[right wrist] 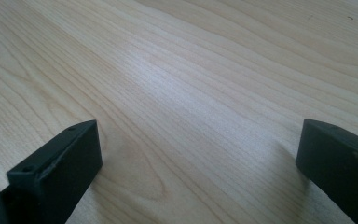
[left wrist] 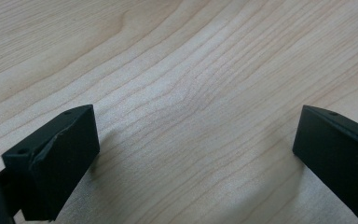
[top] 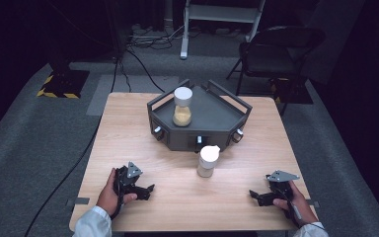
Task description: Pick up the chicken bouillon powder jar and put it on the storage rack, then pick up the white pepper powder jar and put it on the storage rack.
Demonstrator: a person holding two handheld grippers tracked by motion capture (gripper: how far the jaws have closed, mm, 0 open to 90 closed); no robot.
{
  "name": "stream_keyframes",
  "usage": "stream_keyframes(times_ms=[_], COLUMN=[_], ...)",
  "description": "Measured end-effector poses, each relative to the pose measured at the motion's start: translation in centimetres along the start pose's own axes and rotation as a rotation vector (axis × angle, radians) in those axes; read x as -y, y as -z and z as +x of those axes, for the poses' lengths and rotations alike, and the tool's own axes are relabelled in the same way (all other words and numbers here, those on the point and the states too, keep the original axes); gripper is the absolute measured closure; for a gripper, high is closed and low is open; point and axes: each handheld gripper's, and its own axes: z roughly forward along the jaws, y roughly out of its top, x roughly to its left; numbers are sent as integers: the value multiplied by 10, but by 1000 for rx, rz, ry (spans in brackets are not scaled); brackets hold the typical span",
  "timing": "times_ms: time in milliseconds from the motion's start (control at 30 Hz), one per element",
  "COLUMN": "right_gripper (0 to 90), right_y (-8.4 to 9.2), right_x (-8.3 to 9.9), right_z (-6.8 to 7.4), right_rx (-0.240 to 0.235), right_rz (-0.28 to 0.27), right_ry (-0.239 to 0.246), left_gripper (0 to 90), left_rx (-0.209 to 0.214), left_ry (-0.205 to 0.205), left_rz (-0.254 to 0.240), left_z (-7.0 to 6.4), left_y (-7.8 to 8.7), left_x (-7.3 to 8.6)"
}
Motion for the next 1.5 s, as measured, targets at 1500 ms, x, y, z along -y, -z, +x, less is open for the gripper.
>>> stream_keyframes(times_ms=[1500], right_gripper=[16], right_y=[4], right_x=[-4], right_z=[15], right_rx=[30], right_rz=[-32], right_ry=[-16], left_gripper=[0], left_rx=[8], left_ry=[-9], left_rz=[0], left_z=[2], left_y=[0], left_x=[0])
